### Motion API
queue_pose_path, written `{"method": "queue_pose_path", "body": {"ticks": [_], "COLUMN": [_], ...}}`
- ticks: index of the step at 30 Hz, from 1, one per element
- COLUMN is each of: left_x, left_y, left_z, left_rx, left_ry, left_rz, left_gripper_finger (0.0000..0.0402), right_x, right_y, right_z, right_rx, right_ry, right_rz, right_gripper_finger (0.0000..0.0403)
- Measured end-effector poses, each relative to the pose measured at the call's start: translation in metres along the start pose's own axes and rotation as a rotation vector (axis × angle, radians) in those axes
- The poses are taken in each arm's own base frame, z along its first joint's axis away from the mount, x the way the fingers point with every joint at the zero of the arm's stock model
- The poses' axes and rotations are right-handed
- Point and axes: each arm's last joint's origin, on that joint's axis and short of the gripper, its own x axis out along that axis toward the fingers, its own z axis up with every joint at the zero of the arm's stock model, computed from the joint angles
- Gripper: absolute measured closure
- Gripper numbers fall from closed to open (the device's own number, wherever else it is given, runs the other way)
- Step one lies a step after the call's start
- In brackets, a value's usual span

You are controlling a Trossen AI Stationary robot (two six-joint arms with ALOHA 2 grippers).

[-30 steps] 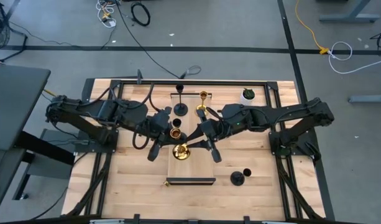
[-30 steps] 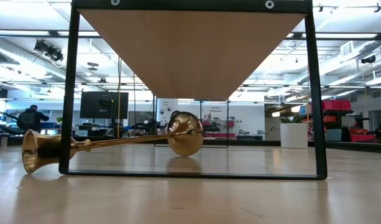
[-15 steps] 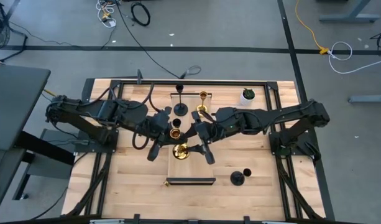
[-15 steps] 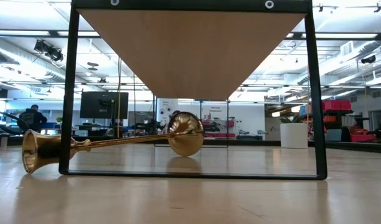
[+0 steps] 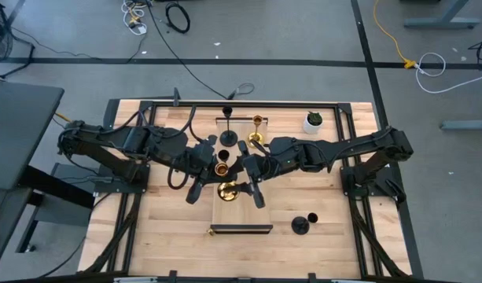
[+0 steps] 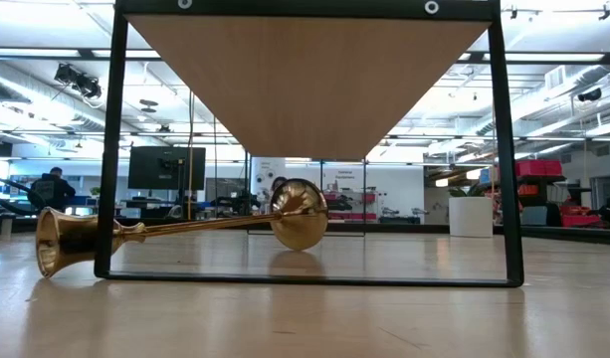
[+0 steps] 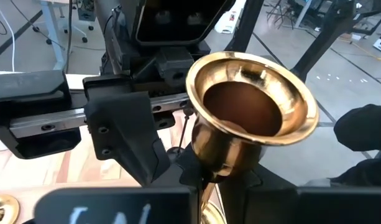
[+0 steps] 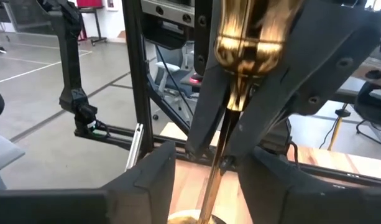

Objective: Pick & Place candle stick holders
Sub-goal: Put the golden candle holder on the shelf aligned with the black candle holder

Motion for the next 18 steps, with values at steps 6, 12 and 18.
{"method": "queue_pose_path", "body": {"ticks": [6, 12, 18], "left_x": [0.0, -0.0002, -0.0002], "left_y": [-0.0001, -0.0002, 0.0], "left_z": [0.0001, 0.0002, 0.0002], "left_rx": [-0.002, 0.002, -0.004], "left_ry": [-0.001, -0.002, -0.002], "left_rz": [-0.002, -0.004, 0.0], "left_gripper_finger": [0.0358, 0.0373, 0.0347], "right_x": [0.0, 0.0001, 0.0001], "right_y": [-0.0003, -0.0007, -0.0013], "right_z": [0.0003, 0.0002, 0.0], "right_rx": [-0.01, -0.023, -0.041], "right_ry": [-0.003, -0.002, 0.001], "right_rz": [-0.005, -0.021, -0.039], "right_gripper_finger": [0.0293, 0.0381, 0.0386]}}
